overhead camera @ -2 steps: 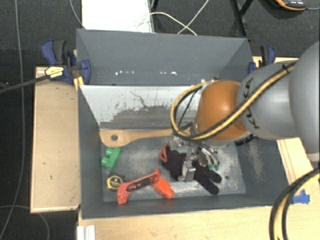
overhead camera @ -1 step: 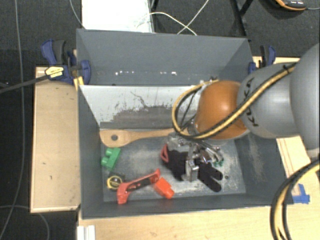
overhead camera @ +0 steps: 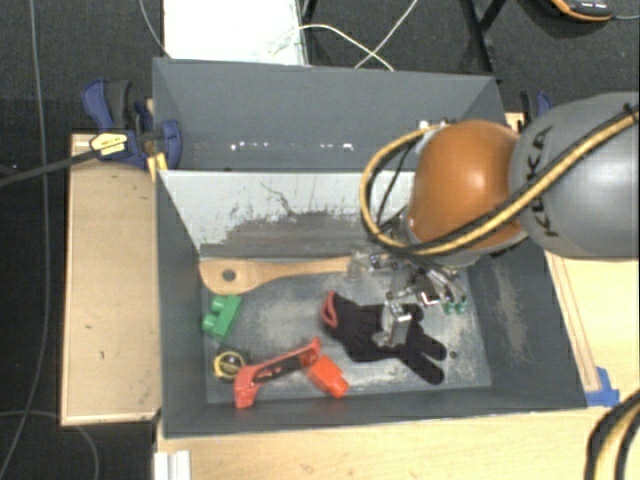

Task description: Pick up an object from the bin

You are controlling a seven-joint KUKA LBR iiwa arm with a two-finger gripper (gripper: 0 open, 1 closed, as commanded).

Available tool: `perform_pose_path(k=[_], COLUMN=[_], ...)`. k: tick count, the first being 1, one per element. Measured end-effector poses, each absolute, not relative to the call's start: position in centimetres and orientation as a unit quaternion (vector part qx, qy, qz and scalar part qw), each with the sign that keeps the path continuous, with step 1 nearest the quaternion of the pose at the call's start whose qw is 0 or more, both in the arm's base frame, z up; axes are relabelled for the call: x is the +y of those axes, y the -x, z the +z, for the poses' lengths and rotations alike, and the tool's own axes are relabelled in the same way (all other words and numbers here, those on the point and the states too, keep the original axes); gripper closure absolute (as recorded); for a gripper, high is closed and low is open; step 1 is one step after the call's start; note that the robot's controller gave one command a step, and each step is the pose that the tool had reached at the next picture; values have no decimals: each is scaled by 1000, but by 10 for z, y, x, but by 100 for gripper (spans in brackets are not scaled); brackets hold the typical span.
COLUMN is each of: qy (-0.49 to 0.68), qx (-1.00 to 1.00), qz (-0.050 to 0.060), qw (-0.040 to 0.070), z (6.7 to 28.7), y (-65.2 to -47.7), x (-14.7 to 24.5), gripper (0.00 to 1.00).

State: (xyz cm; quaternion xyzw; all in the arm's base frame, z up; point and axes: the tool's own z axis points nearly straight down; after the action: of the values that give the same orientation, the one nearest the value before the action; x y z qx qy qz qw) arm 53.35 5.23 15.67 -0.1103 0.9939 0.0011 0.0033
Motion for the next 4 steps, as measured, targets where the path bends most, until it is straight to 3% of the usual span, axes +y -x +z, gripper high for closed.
perform_pose_path(k=[1, 2, 3, 4], qy=[103, 85, 66, 55], qx=[995, 996, 998, 998], qz=[1, 2, 2, 1], qw=[6, 7, 3, 4], z=[95, 99, 72, 72], y=[-539, -531, -527, -524], x=[47, 60, 40, 45], gripper=[0, 0, 0, 0])
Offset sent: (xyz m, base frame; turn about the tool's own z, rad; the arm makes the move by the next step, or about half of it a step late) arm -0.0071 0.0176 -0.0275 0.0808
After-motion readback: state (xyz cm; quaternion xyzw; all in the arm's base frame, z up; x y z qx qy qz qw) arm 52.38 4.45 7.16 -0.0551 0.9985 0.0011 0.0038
